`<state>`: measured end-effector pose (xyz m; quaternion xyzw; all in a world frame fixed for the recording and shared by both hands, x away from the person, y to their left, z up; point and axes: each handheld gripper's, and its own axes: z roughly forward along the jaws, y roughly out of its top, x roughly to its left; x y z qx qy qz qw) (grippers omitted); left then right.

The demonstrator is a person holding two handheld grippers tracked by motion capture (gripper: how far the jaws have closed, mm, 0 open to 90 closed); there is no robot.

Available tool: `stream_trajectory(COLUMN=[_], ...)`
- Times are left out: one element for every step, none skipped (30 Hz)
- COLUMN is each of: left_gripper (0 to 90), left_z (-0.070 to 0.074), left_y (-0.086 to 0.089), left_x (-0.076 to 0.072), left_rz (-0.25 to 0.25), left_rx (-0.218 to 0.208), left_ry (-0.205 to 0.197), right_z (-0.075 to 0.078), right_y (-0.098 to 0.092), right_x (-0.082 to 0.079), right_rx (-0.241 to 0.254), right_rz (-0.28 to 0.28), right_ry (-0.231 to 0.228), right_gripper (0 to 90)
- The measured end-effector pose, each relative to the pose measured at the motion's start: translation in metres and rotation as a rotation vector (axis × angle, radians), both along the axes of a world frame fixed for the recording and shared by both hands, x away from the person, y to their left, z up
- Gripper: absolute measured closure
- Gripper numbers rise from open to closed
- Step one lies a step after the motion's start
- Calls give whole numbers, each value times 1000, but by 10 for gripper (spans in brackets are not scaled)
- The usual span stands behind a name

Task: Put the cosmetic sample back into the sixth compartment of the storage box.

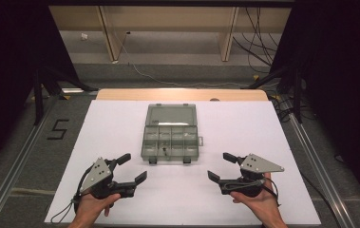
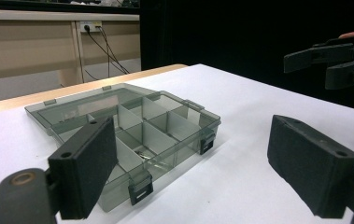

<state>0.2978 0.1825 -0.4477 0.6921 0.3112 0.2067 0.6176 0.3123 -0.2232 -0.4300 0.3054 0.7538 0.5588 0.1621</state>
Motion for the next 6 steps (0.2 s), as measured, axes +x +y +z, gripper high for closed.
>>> stream_trajectory(left_gripper=[156,156,156,156,156,156], left_z=[0,0,0,0,0,0], left_y=[0,0,0,0,0,0], left_x=[0,0,0,0,0,0], left_rz=[0,-1,0,0,1,1], left_rx=[0,0,1,2,0,0], left_ry=[-1,-1,-1,-2,0,0], right_z=[0,0,0,0,-1,-1], right_y=[0,0,0,0,1,0], right_x=[0,-1,0,0,0,0], right_rx=[-2,-11,-15,-16,-6,-16], right_rz=[-3,-2,-1,0,-3,-2], right_ry=[1,5,0,1,-3,-1], right_gripper=[168,168,168,168,168,168])
